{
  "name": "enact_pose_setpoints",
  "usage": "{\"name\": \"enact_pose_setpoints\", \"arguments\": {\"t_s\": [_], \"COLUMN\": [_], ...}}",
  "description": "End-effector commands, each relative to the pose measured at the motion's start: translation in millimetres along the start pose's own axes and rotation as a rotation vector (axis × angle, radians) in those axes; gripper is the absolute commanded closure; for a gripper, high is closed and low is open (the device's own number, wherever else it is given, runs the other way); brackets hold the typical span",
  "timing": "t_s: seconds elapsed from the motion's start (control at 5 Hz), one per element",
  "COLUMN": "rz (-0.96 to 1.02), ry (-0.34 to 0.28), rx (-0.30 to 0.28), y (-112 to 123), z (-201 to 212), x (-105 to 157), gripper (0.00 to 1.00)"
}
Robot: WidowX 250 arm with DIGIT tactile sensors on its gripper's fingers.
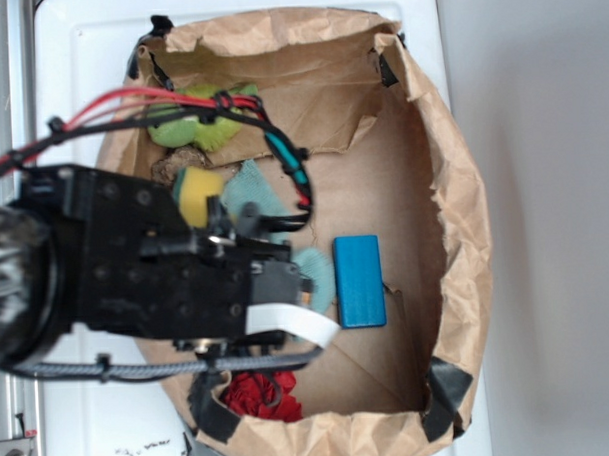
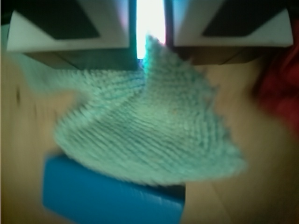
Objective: Grab the blue cloth.
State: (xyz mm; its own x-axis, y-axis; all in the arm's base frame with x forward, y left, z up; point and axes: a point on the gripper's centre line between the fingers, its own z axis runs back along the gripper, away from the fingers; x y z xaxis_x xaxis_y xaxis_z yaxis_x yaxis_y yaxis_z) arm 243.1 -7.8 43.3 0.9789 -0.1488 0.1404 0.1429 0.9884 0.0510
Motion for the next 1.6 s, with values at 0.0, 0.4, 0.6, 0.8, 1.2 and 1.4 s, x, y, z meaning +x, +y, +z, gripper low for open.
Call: {"name": "enact_pose_setpoints", "arguments": {"t_s": [0.0,0.4,0.6,0.8,1.2,1.4], "rz": [0.338,0.42,0.371,0.264,0.039,0.047], "ry": [0.012,-0.044,-0.047,-0.108,-0.176,-0.184], "rx": [-0.03,-0.134,-0.186,-0.175,-0.084,-0.061], "y": [32.1,50.4,41.7,29.4,5.0,1.8], "z": [47.2,87.9,103.8,124.4,144.1,138.7], "x": [25.3,29.5,36.3,41.5,47.3,48.6], "gripper": [1.0,1.0,1.0,1.0,1.0,1.0]}}
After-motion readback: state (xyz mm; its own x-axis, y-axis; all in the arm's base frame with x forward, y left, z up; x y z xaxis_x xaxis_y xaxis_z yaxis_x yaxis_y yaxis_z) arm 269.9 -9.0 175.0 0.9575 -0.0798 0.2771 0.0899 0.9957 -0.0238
